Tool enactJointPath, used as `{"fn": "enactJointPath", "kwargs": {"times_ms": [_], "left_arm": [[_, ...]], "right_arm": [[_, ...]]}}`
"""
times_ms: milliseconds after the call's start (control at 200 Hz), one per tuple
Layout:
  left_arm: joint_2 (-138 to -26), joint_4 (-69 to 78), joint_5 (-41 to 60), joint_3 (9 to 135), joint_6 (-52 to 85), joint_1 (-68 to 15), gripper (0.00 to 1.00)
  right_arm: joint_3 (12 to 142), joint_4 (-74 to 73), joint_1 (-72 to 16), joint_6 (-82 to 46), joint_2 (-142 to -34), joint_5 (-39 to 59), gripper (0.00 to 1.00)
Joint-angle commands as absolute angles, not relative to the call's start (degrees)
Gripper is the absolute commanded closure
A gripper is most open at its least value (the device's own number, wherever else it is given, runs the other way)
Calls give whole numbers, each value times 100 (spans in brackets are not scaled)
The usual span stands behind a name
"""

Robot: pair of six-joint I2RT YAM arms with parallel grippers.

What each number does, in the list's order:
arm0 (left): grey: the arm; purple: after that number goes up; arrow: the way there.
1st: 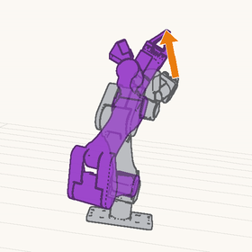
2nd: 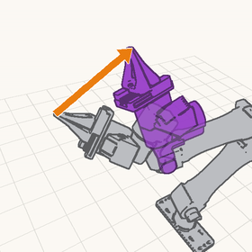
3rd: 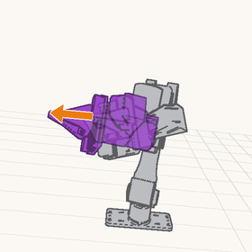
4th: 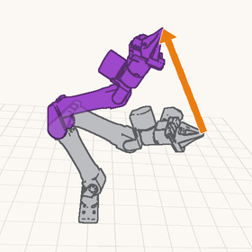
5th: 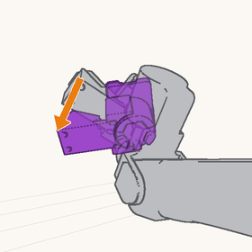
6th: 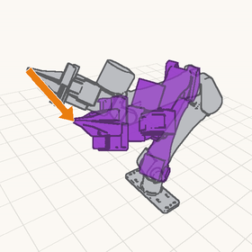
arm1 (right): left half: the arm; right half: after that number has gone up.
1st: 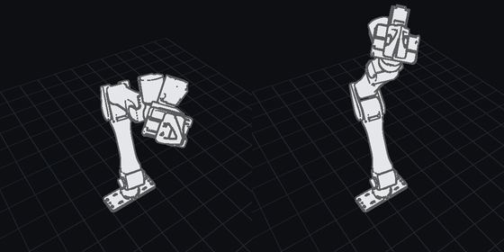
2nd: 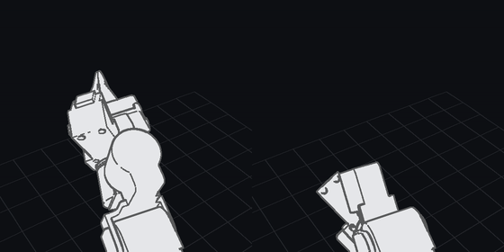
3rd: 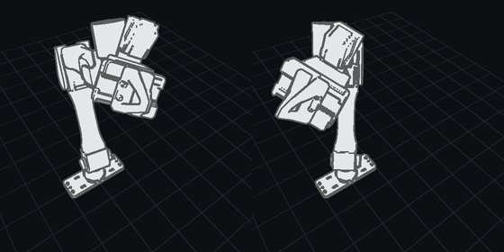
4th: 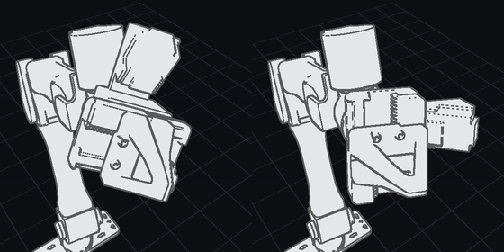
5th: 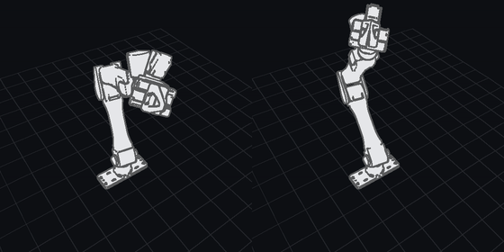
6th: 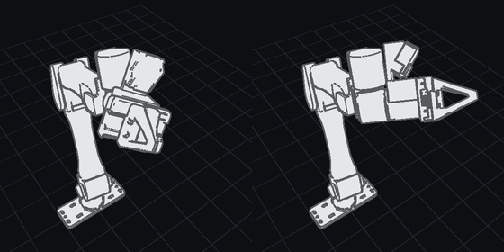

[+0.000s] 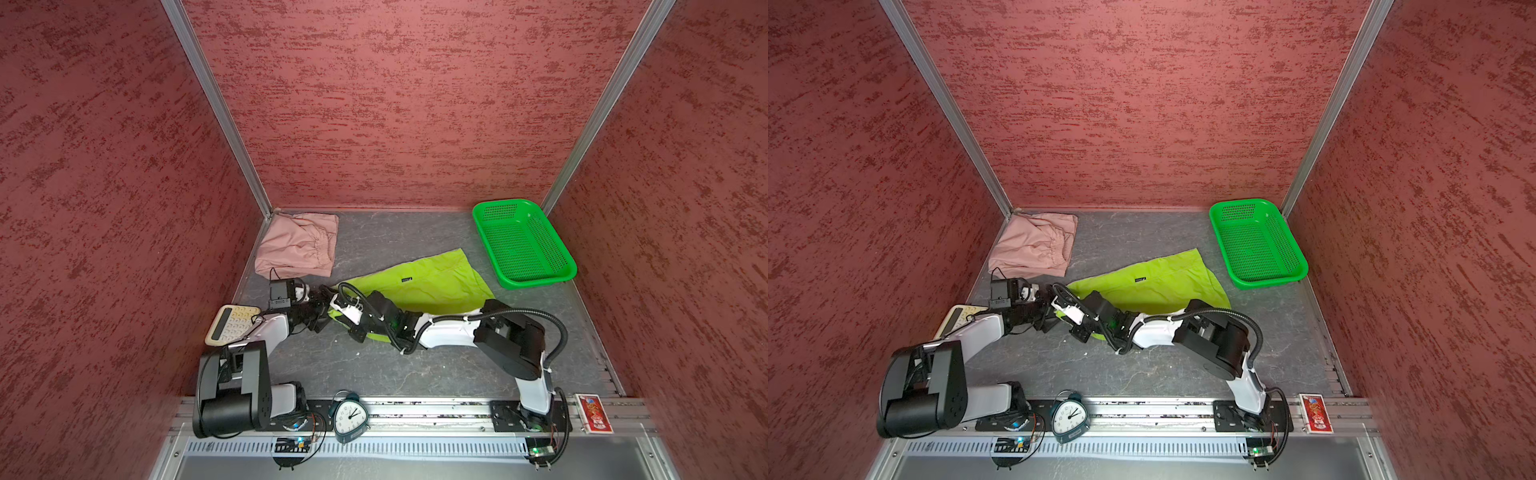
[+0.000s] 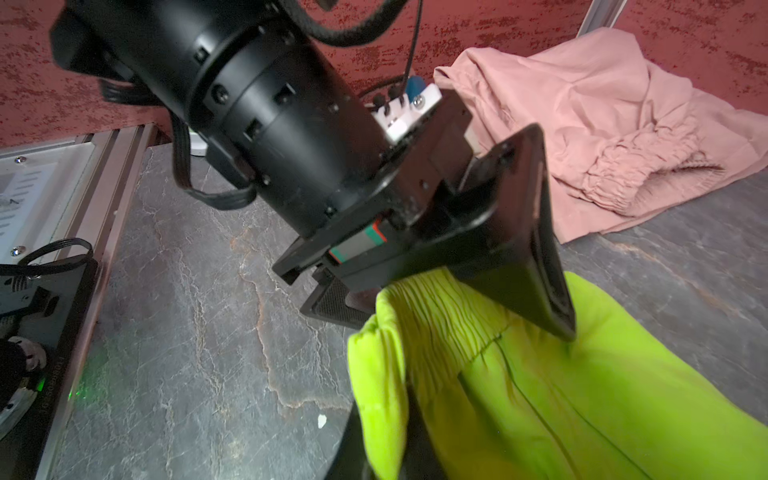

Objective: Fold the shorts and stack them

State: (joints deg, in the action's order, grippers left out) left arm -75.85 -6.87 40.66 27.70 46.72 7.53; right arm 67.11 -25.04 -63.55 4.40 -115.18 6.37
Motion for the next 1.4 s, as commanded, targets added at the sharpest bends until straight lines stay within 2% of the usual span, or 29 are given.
{"fn": "enactJointPath", "kwargs": {"times_ms": [0, 115, 165, 200, 276, 331, 351, 411, 541, 616, 701, 862, 977, 1082, 1262, 1393], "left_arm": [[-7695, -406, 3960, 2847, 4635, 642, 26], [-7743, -548, 3871, 2979, 4476, 611, 47], [-7762, -694, 3825, 3101, 4346, 581, 62], [-7776, -792, 3790, 3188, 4253, 551, 72], [-7796, -1047, 3708, 3395, 4048, 536, 87], [-7817, -1337, 3666, 3631, 3859, 533, 97], [-7822, -1451, 3659, 3713, 3782, 534, 99], [-7794, -1913, 3642, 4041, 3522, 528, 100], [-7587, -2862, 3313, 4681, 2927, 528, 100], [-7579, -3338, 3129, 5119, 2542, 536, 98], [-7678, -3752, 2889, 5624, 2241, 536, 98], [-8014, -4217, 2817, 6328, 1901, 521, 100], [-8270, -4539, 2735, 6746, 1709, 475, 100], [-8440, -4774, 2584, 7052, 1559, 396, 100], [-8534, -5085, 2275, 7475, 1356, 380, 100], [-8650, -5389, 2038, 7863, 1132, 454, 100]], "right_arm": [[6820, -2868, -6381, 426, -11318, 746, 100], [6799, -2883, -6381, 391, -11271, 839, 100], [6790, -2844, -6381, 361, -11227, 874, 100], [6816, -2737, -6385, 345, -11186, 932, 92], [6899, -2448, -6373, 114, -10969, 1013, 62], [6827, -2355, -6313, -189, -10669, 1098, 49], [6759, -2339, -6277, -363, -10564, 1116, 44], [6403, -2428, -6080, -875, -10044, 1431, 37], [5704, -1922, -5416, -1680, -9015, 1743, 30], [5588, -888, -5210, -1444, -8640, 1424, 32], [5406, 74, -5112, -1030, -8455, 1102, 42], [4908, 247, -4948, -1067, -8738, 1330, 75], [5053, -53, -4956, -1089, -9517, 2035, 88], [5364, -427, -5010, -1195, -10253, 2523, 94], [6183, -457, -5438, -1149, -11158, 2768, 95], [6475, -701, -5649, -1331, -11255, 2794, 92]]}}
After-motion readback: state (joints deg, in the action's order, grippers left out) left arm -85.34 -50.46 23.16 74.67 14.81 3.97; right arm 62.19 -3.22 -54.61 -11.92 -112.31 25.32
